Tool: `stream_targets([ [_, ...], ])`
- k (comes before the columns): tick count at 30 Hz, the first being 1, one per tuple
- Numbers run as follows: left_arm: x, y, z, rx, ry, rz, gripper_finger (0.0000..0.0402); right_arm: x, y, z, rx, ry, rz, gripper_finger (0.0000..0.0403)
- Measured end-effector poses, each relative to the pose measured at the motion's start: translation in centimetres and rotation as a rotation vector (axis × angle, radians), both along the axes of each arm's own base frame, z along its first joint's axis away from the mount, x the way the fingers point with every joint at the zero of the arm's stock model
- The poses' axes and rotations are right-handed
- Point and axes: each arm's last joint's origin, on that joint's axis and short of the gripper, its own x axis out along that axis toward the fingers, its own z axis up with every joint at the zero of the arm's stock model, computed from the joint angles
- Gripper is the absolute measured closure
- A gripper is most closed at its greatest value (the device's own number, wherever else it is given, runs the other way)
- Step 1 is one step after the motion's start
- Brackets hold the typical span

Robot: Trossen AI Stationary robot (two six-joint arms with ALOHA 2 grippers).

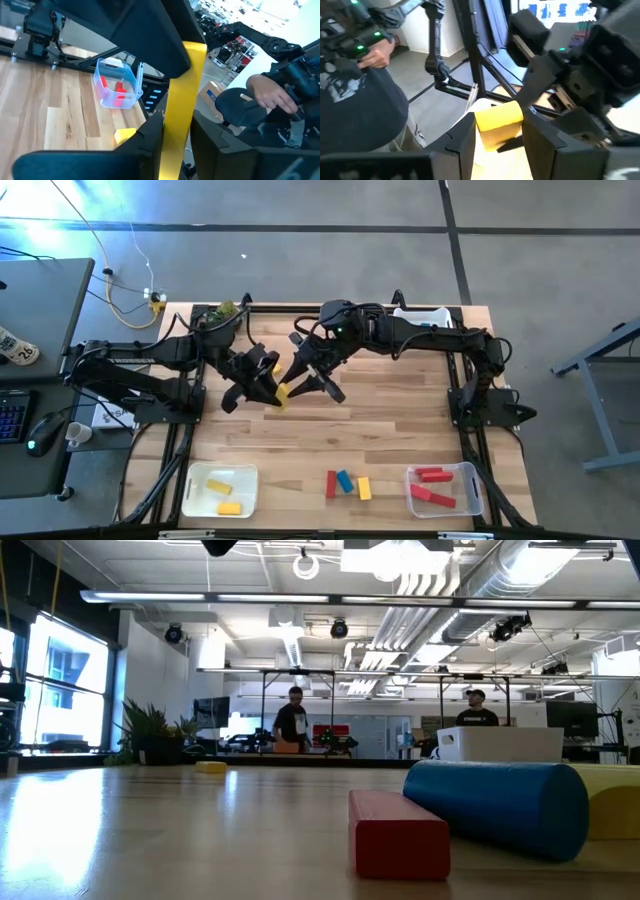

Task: Sort & place blocks by color
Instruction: Put the yellow block into the bottom white bin

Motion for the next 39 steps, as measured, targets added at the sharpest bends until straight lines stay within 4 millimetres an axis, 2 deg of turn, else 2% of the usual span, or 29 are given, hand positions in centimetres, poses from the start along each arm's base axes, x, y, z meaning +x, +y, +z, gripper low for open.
stream_targets([
  [6,0.0,-0.1,-0.3,-0.025,0.042,0.017,0.0358,0.2,-0.2,-0.1,-0.001,0.03,-0.123,0.0236],
  [10,0.0,-0.4,-0.7,-0.041,0.088,0.019,0.036,0.1,-0.2,-0.3,-0.015,0.044,-0.142,0.0218],
  [18,-0.2,-1.4,-1.8,-0.044,0.221,0.032,0.0361,0.1,-0.4,-0.5,-0.033,0.054,-0.149,0.0213],
  [23,-0.6,-2.9,-2.8,-0.063,0.344,-0.005,0.0361,0.1,-0.5,-0.7,-0.068,0.071,-0.18,0.0212],
  [27,-1.4,-4.4,-3.7,-0.077,0.497,-0.008,0.0362,0.0,-0.6,-1.0,-0.097,0.084,-0.192,0.0212],
  [31,-3.1,-6.1,-4.6,-0.103,0.688,-0.056,0.0362,-0.1,-1.0,-1.1,-0.108,0.101,-0.222,0.0212],
  [39,-5.6,-8.6,-5.1,-0.11,0.892,-0.056,0.0362,0.0,-2.5,-1.3,-0.182,0.114,-0.437,0.0212],
])
